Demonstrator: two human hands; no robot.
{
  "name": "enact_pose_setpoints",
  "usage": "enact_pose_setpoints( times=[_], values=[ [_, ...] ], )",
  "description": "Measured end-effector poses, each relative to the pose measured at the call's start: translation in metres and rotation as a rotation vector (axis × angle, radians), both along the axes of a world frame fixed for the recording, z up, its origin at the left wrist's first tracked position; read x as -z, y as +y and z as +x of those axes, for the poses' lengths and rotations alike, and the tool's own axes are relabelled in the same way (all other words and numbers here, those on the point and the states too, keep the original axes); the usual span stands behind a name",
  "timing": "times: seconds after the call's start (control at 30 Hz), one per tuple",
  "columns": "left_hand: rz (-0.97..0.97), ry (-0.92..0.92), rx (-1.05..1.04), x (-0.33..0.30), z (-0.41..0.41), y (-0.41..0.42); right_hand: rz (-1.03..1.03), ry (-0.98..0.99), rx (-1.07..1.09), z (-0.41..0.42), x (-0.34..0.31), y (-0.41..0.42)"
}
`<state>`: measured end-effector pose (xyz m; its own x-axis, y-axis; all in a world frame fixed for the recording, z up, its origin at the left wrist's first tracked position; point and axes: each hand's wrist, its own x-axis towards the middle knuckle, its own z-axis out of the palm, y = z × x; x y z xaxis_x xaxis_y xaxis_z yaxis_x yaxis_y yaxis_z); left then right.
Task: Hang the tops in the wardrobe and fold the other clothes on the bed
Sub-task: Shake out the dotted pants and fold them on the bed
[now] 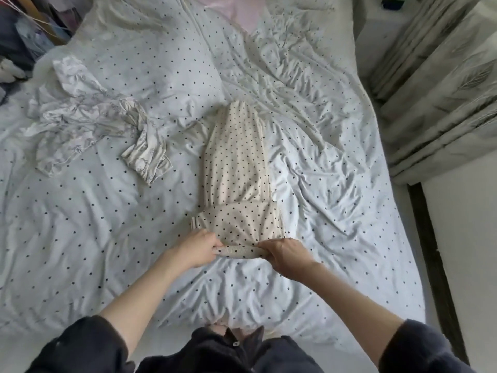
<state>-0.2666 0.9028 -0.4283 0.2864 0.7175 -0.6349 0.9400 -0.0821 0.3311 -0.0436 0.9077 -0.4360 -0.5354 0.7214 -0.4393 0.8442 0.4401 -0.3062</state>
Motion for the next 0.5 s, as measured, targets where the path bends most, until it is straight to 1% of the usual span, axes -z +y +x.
enact_pose_setpoints(
  times=[0.1,0.17,0.23,0.3,0.33,0.37,0.47,0.5],
  values=[
    [-0.206,0.055,0.093,-0.016,0.007,0.003,-0.189,-0.034,-0.019,0.005,-0.011,-0.010],
    [-0.296,0.064,0.099,-0.022,0.008,0.011,-0.319,-0.017,-0.012,0.007,-0.021,-0.001],
    [-0.319,0.026,0.049,-0.027,0.003,0.024,-0.386,0.021,0.011,0.005,-0.033,0.021],
    [-0.289,-0.061,-0.074,-0.034,-0.005,0.043,-0.361,0.039,0.035,-0.001,-0.040,0.052],
    [-0.224,-0.100,-0.135,-0.036,-0.010,0.056,-0.314,0.050,0.056,-0.005,-0.042,0.071],
    [-0.087,-0.125,-0.171,-0.036,-0.015,0.070,-0.254,0.067,0.088,-0.010,-0.043,0.092],
    [0.510,-0.135,-0.278,-0.028,-0.024,0.102,-0.033,0.068,0.146,-0.020,-0.036,0.140],
    [0.647,-0.132,-0.325,-0.021,-0.024,0.107,0.041,0.042,0.162,-0.023,-0.029,0.147]
  ],
)
